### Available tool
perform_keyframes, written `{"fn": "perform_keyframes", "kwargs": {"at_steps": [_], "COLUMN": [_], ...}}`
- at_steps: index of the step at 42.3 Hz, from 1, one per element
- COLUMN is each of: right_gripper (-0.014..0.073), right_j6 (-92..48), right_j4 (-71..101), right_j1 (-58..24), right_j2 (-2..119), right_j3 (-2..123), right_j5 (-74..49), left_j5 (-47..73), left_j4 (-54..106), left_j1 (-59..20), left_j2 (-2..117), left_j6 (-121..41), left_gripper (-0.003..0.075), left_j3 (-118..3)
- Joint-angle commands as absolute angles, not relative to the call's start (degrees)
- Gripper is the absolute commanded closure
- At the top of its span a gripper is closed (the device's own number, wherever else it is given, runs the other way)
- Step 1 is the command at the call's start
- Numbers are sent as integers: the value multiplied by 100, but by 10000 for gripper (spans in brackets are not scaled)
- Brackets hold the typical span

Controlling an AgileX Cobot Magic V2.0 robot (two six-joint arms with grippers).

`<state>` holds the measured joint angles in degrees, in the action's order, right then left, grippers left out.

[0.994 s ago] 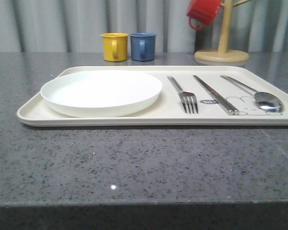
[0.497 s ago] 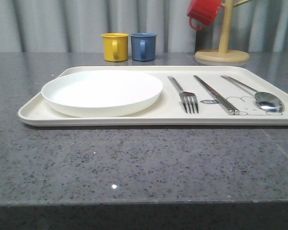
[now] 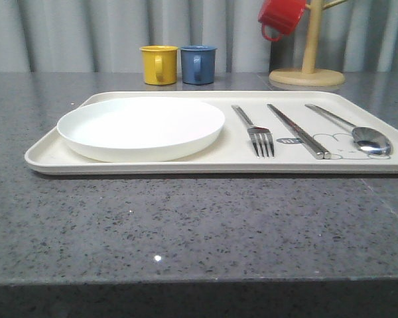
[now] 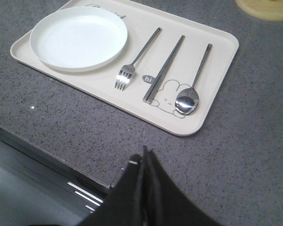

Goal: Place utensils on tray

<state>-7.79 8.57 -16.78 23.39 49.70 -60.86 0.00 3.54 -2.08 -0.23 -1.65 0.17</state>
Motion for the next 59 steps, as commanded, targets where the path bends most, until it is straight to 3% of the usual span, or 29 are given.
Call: {"fn": "perform_keyframes", "kwargs": {"at_steps": [1,11,23,40,59], "right_gripper": [661,661,661,661,661], "right_j6": [-799,-807,-807,-807,-617], "right_j4": [898,737,716,822,754], "right_j1": [-1676,-1486,-318,-131,-126], "right_j2": [2396,2098,756,-153,-146], "right_j3": [5074,4664,2194,-145,-149], "right_j5": [-5677,-5198,-2080,264,397], "left_j5": [-445,-445,-445,-445,-445], "left_j4": [384,384,384,384,384], "left_j1": [-210,-210,-210,-210,-210], "left_j2": [-151,-151,-151,-151,-151], "left_j6": [-109,-109,-109,-109,-109], "left_gripper": [741,741,741,741,741], "left_j3": [90,90,90,90,90]}}
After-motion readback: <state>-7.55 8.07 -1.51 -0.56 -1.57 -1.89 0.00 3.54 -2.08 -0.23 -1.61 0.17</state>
